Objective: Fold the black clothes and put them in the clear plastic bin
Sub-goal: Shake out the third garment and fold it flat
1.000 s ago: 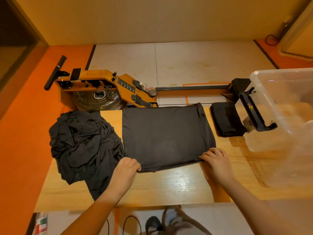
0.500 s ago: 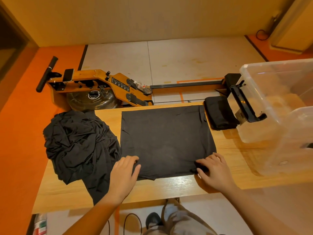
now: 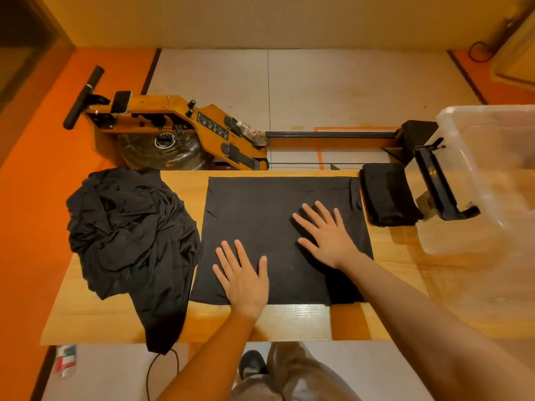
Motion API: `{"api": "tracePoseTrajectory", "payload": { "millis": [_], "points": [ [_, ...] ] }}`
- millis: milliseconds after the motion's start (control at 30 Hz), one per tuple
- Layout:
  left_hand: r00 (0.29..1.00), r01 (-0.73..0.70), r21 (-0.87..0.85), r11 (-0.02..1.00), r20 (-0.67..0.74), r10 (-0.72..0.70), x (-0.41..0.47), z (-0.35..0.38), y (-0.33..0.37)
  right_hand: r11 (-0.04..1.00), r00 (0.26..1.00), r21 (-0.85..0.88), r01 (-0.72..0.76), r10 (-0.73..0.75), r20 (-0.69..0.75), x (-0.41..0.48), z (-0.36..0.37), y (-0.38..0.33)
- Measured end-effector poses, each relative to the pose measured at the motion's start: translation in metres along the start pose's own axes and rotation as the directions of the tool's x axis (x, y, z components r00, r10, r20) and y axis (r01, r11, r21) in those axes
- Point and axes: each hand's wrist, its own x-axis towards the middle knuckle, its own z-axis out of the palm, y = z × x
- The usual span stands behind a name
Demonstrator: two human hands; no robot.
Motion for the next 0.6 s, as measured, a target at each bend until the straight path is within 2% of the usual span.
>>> {"api": "tracePoseTrajectory", "payload": {
  "millis": [67,133,233,367,467,533,600],
  "points": [
    [1.0,-0.008,0.035,0.999,0.005,0.008,0.004,0.004,-0.006,0.998,0.996,0.0,-0.061,0.061,0.065,0.0,0.009,0.002],
    [0.997,-0.058,0.068,0.996,0.045,0.055,0.015,0.002,-0.013,0.994,0.992,0.004,-0.11,0.109,0.069,-0.01,0.019,0.003],
    [0.972,-0.217,0.102,0.971,0.11,0.206,0.042,-0.011,-0.026,0.97,0.971,0.076,-0.231,0.226,0.075,-0.033,0.032,-0.006],
    [0.83,-0.512,0.138,0.848,0.334,0.447,0.099,-0.041,-0.041,0.88,0.893,0.173,-0.442,0.415,0.172,-0.063,0.039,-0.059],
    [0.751,-0.615,0.215,0.758,0.453,0.481,0.133,-0.06,-0.032,0.856,0.859,0.19,-0.481,0.417,0.295,-0.076,0.032,-0.1],
    [0.774,-0.599,0.2,0.776,0.392,0.497,0.131,-0.065,-0.021,0.858,0.87,0.228,-0.461,0.384,0.31,-0.071,0.019,-0.105],
    [0.844,-0.52,0.056,0.852,0.184,0.503,0.111,-0.061,-0.011,0.904,0.937,0.248,-0.349,0.335,0.097,-0.054,0.01,-0.091]
  ]
}}
